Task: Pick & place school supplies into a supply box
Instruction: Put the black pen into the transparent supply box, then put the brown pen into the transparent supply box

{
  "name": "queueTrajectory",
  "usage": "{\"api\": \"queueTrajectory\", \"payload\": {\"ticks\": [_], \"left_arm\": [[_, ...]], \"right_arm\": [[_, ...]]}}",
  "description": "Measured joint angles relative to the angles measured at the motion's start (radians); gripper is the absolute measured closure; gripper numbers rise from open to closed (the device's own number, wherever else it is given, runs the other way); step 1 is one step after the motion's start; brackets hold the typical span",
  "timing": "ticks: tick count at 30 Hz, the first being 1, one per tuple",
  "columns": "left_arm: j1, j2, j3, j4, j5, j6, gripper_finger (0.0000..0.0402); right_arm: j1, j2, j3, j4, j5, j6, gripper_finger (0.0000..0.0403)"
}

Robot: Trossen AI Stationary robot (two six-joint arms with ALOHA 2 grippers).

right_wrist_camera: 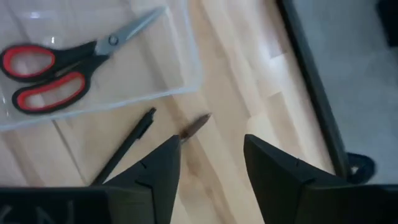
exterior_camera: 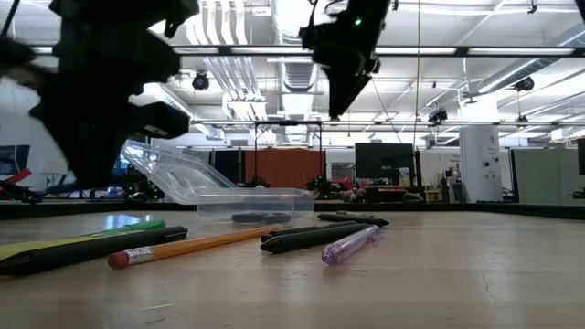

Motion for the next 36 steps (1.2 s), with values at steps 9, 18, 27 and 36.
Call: {"api": "queueTrajectory", "payload": {"ticks": [9,18,27,36], "left_arm": [[0.130,-0.104,0.034,0.248,-0.094,-0.806,0.0389],[0.337,-0.057,0.033,0.525,-0.276,-1.165,0.0384],[0.432,0.077,0.033,0.518,-0.264,-1.270,0.0361],[0.436,0.139,0.031,0.494,-0.238,-1.284,0.0296]], "right_arm": [[-0.007,-0.254,-0.244,0.186,0.000,0.078,0.0262],[-0.007,-0.418,-0.451,0.301,-0.001,0.250,0.0264],[-0.007,-0.424,-0.577,0.310,-0.005,0.426,0.0264],[-0.059,-0.237,-0.605,0.366,-0.166,0.541,0.0264]]}}
